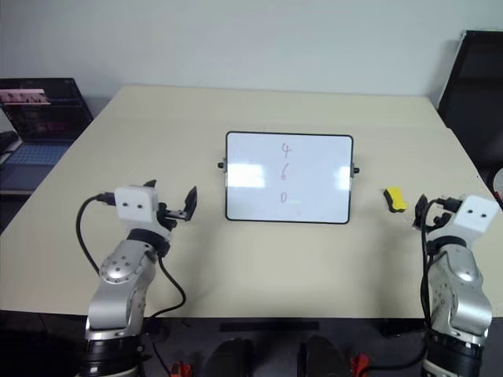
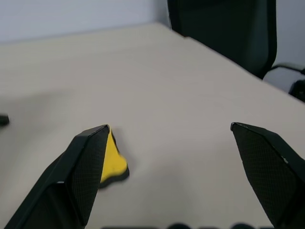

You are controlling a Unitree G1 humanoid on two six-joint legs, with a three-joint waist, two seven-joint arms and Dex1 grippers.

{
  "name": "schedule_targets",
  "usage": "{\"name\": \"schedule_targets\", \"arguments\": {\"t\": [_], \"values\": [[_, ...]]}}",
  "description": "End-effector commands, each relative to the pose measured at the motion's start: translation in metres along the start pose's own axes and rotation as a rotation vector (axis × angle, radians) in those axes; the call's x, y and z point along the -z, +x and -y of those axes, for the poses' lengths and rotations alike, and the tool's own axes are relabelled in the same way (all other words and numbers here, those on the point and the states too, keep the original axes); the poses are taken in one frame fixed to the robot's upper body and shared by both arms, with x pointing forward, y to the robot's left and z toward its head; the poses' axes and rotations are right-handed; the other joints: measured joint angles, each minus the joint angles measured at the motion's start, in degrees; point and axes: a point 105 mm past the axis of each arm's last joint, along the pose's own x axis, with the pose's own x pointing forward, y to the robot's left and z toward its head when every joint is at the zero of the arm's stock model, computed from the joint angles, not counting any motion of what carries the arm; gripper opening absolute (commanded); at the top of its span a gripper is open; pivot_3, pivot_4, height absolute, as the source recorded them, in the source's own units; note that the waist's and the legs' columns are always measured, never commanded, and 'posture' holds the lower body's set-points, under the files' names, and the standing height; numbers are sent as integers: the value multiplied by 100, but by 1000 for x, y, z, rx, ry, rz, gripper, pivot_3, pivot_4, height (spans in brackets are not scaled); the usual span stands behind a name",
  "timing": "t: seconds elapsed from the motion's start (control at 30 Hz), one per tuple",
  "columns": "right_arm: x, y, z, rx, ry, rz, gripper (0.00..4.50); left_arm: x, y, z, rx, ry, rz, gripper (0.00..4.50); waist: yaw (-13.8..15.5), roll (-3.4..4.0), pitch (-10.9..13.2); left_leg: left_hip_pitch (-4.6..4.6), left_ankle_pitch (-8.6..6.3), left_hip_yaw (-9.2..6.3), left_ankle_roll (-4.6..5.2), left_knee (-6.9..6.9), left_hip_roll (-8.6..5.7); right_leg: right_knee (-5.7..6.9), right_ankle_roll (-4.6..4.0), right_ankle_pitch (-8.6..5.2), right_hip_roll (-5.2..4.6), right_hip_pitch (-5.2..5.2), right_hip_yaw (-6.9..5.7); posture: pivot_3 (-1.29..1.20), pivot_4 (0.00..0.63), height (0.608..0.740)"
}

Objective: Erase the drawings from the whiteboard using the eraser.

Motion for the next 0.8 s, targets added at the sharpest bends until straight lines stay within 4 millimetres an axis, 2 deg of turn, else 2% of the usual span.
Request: {"name": "schedule_targets", "arguments": {"t": [0.03, 0.2, 0.4, 0.8], "values": [[-18, -4, -6, -32, -4, 53, 4465, -25, 0, 10, 31, -3, 80, 4500, -4, 0, 0, 0, 0, 0, 0, 1, 0, 0, 1, 0, 0, 0, 0, 0, 150, 740], [-20, 3, -6, -26, -4, 59, 4465, -16, -1, 13, 42, -1, 64, 4500, -13, 0, 0, 8, 0, 2, 0, 1, 1, 2, 4, -1, 2, 1, -1, 0, 150, 740], [-30, 6, -6, -41, -14, 85, 4465, -23, 9, 11, 37, -9, 92, 4500, 1, -1, 0, 2, 0, 3, 0, 2, -2, 1, 3, -1, 2, 1, -2, 0, 150, 740], [-26, 1, -29, -103, 0, 75, 4465, -23, 16, -6, 39, 6, 112, 4500, -2, 0, 0, 0, 0, 3, 0, 2, -1, 0, 2, 0, 1, -1, -2, 0, 150, 740]]}}
